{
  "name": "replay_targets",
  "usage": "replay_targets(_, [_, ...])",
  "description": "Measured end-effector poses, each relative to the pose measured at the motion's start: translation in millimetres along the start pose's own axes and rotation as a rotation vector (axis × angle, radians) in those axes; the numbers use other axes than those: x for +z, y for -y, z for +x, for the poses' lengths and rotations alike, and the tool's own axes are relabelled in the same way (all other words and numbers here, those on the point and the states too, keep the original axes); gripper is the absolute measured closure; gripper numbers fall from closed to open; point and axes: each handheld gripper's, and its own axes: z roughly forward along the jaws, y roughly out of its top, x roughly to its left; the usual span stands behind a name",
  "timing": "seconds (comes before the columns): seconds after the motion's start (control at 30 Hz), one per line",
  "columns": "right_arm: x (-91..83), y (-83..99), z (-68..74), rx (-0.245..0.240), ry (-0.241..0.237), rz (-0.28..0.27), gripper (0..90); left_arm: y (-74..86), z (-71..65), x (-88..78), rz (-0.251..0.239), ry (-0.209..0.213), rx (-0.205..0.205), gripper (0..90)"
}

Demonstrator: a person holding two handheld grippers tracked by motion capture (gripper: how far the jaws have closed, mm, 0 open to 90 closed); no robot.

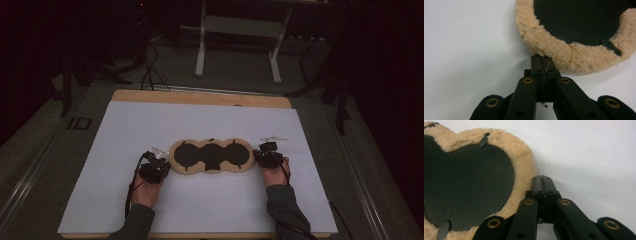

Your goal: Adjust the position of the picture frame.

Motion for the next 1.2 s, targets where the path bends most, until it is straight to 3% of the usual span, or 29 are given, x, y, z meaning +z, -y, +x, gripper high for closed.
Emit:
replay_targets(0.27, [-0.2,2.3,0.3,0.011,-0.007,-0.013,90.0,1.7,2.1,0.4,-0.012,0.005,0.002,90.0])
replay_targets(0.5, [0.0,5.5,-3.9,0.008,-0.034,-0.036,90.0,8.5,5.7,-0.2,-0.054,0.033,-0.028,89.3])
replay_targets(0.67, [-1.6,9.5,-4.9,-0.003,-0.037,-0.046,88.9,13.5,5.5,-2.5,-0.072,0.033,-0.023,86.6])
replay_targets(0.9, [-15.1,24.0,-9.2,0.006,-0.057,-0.077,76.2,15.6,1.5,-9.1,-0.084,0.023,0.01,81.9])
replay_targets(1.03, [-34.2,44.4,-11.7,-0.021,-0.067,-0.102,64.4,15.9,-0.4,-13.1,-0.091,0.022,0.021,76.9])
replay_targets(1.13, [-41.8,51.0,-13.1,-0.034,-0.067,-0.092,58.9,17.4,-4.0,-16.0,-0.091,-0.001,0.034,70.7])
replay_targets(1.2, [-47.1,53.5,-13.9,-0.032,-0.074,-0.1,57.3,20.0,-5.5,-18.1,-0.104,0.008,0.021,68.7])
